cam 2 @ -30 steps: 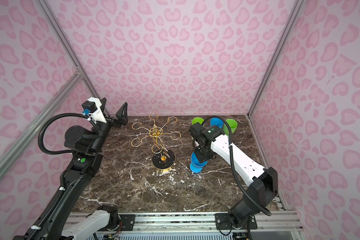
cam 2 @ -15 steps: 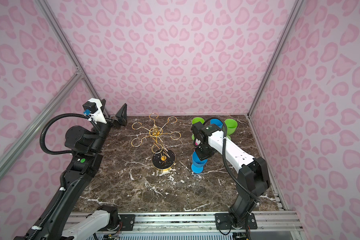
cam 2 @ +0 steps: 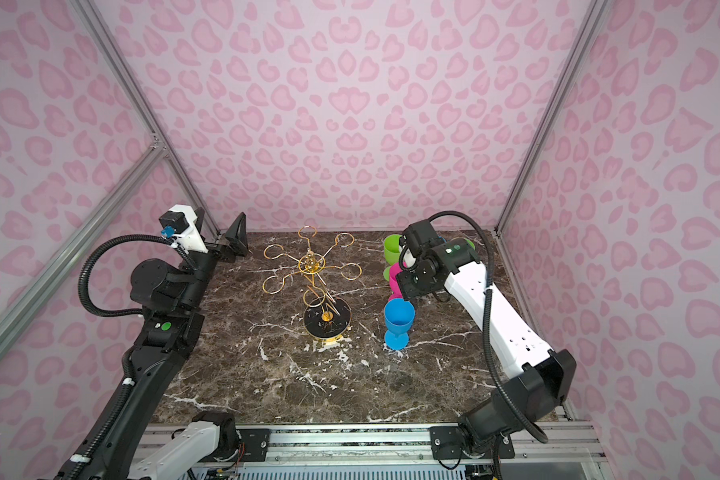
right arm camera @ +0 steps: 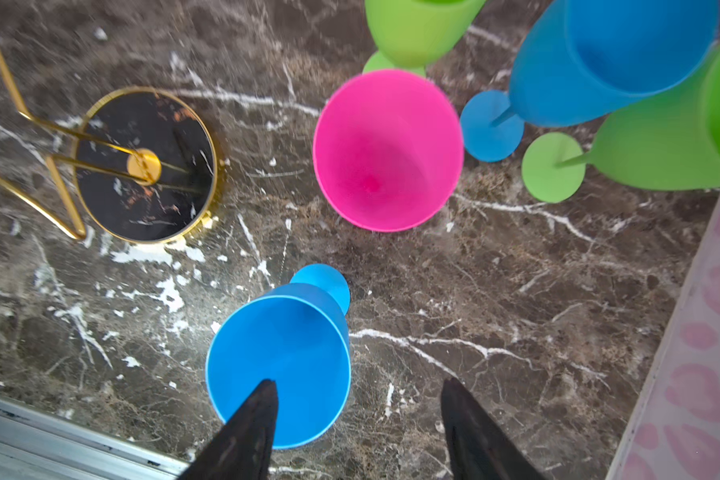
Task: Take the wine glass off the wine glass rack
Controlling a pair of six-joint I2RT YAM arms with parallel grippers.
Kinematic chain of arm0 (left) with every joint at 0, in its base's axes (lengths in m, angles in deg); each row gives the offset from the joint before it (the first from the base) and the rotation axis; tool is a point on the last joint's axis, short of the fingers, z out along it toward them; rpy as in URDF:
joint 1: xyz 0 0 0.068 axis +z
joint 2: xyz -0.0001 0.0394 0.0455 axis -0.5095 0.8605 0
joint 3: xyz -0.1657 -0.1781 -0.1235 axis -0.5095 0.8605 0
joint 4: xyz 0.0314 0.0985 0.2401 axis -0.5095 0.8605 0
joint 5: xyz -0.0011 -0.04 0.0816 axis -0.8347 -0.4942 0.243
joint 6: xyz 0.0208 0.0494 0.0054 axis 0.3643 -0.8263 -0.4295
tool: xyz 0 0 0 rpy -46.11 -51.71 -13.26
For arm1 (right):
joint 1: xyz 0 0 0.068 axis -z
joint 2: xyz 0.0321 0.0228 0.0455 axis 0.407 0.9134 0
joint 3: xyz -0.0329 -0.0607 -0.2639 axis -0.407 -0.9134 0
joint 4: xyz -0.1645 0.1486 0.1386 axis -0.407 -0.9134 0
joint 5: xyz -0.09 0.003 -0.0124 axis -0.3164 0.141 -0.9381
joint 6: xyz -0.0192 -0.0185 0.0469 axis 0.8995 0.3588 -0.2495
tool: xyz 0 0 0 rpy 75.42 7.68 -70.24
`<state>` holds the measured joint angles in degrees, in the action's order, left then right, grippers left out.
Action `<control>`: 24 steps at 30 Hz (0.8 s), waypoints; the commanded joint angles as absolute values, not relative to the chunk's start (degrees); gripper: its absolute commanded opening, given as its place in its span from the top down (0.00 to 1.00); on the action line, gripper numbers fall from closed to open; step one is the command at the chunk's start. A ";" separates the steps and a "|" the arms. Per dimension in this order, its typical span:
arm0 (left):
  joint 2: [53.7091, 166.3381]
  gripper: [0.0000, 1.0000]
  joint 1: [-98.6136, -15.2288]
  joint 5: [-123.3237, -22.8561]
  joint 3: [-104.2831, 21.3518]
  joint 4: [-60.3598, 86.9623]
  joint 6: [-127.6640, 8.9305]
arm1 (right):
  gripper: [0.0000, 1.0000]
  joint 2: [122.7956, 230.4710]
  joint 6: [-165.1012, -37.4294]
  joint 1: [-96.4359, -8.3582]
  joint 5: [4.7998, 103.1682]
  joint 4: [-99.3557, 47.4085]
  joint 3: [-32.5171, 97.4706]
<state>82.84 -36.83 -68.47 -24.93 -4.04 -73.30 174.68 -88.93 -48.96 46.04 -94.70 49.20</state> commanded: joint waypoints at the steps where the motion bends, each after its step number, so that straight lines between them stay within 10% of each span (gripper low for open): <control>1: 79.99 0.02 -34.95 -68.61 -20.62 -8.34 -70.43 | 0.16 170.26 -88.70 -46.89 48.12 -87.11 46.23; 3: 77.09 0.02 -33.90 -67.01 -15.48 -10.60 -69.38 | 0.02 165.53 -89.61 -45.06 48.26 -79.08 40.62; 24: 71.72 0.03 -33.14 -61.65 16.23 -22.13 -69.37 | 0.02 149.18 -88.25 -30.98 36.20 -16.30 -10.51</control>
<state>70.69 -33.13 -63.42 14.61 -15.45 -69.58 148.93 -90.70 -31.22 40.53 -28.89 -7.48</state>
